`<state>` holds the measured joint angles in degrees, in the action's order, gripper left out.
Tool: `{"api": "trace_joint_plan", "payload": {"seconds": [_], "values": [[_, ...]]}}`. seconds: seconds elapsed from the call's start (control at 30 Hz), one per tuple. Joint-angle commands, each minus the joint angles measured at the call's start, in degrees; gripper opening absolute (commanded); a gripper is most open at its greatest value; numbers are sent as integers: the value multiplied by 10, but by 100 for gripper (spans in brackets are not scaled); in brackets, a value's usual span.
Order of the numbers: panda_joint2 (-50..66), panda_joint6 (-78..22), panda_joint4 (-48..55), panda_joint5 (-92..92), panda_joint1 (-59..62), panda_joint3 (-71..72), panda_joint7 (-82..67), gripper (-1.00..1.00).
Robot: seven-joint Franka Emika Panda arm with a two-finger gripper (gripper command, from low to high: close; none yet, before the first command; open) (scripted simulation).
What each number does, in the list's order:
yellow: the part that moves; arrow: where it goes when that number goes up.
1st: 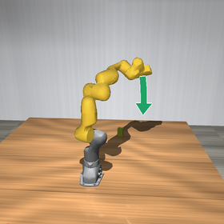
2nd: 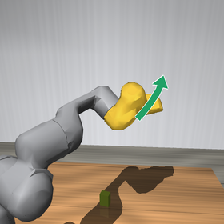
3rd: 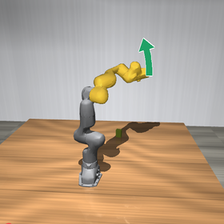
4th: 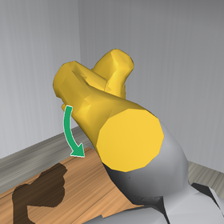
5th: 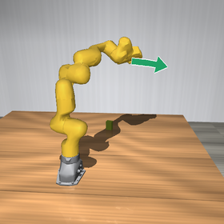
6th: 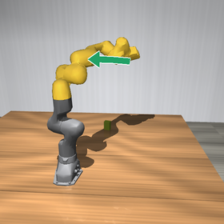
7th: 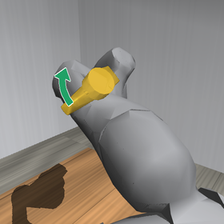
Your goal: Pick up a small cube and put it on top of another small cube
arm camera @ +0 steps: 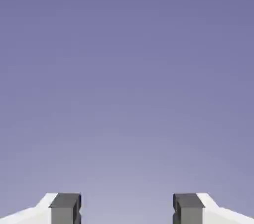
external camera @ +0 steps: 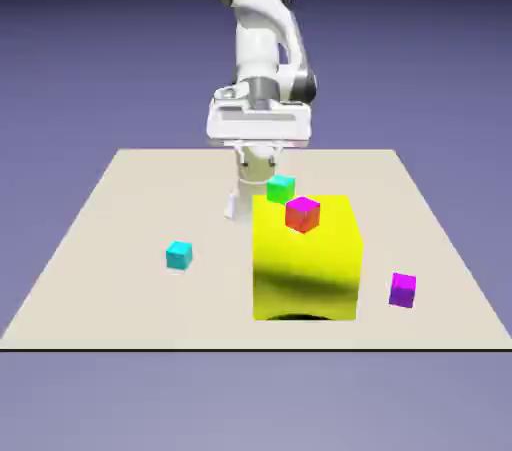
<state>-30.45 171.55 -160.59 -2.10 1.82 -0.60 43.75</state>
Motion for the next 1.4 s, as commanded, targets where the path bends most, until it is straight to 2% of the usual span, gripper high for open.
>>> {"api": "trace_joint_plan", "payload": {"seconds": [0.0, 0.63, 0.87, 0.9, 1.1, 1.37], "values": [[18, -20, 3, -17, 21, -5, 11, 0], [366, -407, 69, -348, 415, -99, 215, 0], [474, -324, 74, -468, 412, -43, 130, 0], [474, -324, 74, -468, 412, -43, 130, -100], [371, -404, 69, -353, 415, -97, 211, -100], [219, -583, 165, -342, 277, 39, 409, -100]]}}
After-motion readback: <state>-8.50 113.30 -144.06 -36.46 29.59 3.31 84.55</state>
